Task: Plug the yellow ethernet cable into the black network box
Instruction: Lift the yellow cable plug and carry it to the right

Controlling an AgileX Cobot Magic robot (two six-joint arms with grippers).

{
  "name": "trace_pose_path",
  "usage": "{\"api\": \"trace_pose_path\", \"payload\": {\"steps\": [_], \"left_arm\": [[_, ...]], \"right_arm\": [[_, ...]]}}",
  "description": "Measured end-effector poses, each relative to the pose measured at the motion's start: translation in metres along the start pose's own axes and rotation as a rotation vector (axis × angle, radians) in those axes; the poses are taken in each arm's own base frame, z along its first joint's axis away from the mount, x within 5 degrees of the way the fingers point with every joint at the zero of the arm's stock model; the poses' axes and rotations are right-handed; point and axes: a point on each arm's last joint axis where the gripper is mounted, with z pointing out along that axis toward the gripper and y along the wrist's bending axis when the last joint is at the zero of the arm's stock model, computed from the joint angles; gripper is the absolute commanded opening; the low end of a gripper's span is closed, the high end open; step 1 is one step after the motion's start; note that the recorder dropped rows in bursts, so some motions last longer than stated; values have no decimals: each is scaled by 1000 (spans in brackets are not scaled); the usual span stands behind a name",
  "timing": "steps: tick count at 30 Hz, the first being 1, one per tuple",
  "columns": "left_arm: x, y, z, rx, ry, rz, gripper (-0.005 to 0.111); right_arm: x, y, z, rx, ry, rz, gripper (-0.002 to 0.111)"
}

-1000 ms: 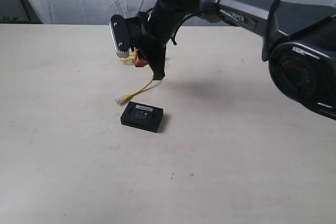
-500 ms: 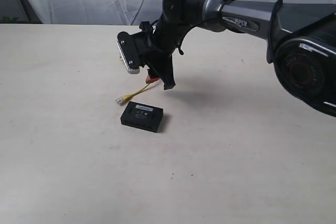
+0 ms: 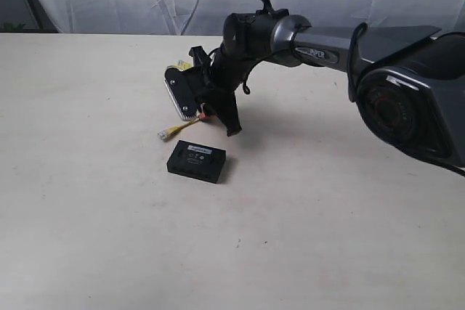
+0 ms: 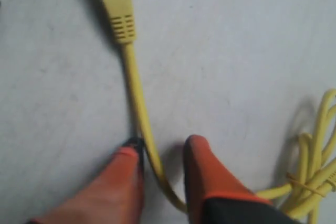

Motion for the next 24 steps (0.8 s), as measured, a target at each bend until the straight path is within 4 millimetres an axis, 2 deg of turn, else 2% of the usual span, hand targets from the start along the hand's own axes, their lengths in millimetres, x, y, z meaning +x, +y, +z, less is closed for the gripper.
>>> {"api": "trace_pose_path", "payload": {"steps": [6,11,12,18,21,24], "left_arm": [[0,0,0,0,0,0,0],[0,0,0,0,0,0,0],[0,0,0,0,0,2,0],[0,0,0,0,0,3,0],[0,0,0,0,0,9,0],[0,0,0,0,0,18,0]], "right_arm": [[-1,3,-2,-43,-6,-2,-1],[-3,0,-17,-45,14,49,-1],[-4,-6,-32,-22,41,72,-1],[-6,-19,-88,44,123,152,-1],[-6,-15,-117,63,176,175,-1],[-5,-1,-137,43,223,213,-1]]}}
